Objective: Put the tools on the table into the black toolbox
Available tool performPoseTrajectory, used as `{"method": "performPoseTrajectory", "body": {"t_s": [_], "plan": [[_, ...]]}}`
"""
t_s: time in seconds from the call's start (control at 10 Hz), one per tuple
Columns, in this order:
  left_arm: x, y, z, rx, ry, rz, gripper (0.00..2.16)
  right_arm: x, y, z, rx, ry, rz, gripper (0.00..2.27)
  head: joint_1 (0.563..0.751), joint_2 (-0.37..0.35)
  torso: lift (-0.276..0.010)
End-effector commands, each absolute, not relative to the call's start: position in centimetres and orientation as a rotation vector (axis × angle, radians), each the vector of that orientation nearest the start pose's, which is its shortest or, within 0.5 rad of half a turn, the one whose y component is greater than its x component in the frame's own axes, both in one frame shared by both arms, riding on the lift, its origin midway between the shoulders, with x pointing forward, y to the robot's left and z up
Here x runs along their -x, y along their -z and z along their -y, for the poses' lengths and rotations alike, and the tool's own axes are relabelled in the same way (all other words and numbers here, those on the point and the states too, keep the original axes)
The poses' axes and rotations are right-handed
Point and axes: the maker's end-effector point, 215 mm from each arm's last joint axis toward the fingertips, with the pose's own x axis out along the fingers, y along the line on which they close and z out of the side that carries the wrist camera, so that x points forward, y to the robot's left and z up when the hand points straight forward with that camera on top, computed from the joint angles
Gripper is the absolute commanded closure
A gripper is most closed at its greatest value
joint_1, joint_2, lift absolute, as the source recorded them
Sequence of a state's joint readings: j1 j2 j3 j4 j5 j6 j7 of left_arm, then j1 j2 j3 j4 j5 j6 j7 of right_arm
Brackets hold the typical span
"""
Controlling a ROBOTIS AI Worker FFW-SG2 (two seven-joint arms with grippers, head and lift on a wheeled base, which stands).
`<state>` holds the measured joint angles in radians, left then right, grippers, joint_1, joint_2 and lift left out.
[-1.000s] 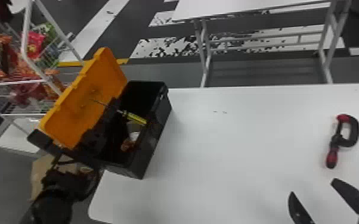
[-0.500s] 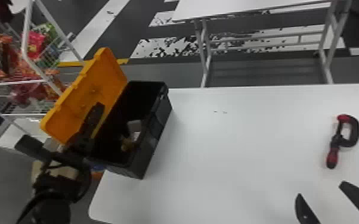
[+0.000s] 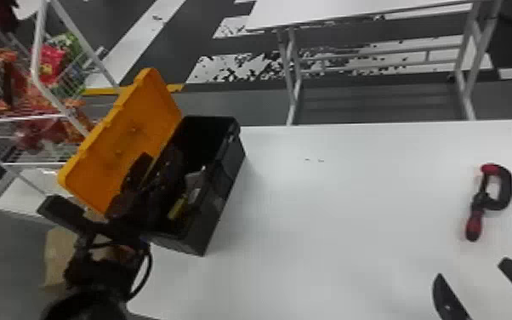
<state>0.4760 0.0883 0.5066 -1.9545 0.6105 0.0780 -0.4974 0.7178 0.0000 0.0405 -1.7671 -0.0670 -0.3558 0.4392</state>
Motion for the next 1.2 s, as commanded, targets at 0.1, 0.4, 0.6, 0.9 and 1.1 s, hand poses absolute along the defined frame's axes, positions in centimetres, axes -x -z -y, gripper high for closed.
{"method": "performPoseTrajectory", "body": {"t_s": [0.1, 0.4, 0.6, 0.9, 1.1], "plan": [[-41.3, 33.0, -35.6, 0.294, 0.137, 0.049, 0.03, -31.7, 45.3, 13.8, -0.124, -0.41, -0.168, 0.12, 0.695, 0.35, -0.075], [-40.3, 34.2, -31.1, 0.268, 0.185, 0.067, 0.03, -32.3, 46.3, 17.3, -0.107, -0.356, -0.221, 0.12, 0.695, 0.293, -0.075], [-39.2, 34.0, -29.0, 0.221, 0.185, 0.115, 0.03, -33.1, 46.3, 19.9, -0.086, -0.32, -0.245, 0.12, 0.695, 0.208, -0.075], [-37.8, 34.9, -26.1, 0.148, 0.159, 0.127, 0.03, -34.0, 46.6, 24.8, -0.089, -0.268, -0.286, 0.13, 0.695, 0.113, -0.075], [-37.0, 36.6, -23.4, 0.123, 0.185, 0.091, 0.03, -34.8, 46.3, 28.5, -0.087, -0.245, -0.323, 0.13, 0.695, 0.037, -0.075]]}}
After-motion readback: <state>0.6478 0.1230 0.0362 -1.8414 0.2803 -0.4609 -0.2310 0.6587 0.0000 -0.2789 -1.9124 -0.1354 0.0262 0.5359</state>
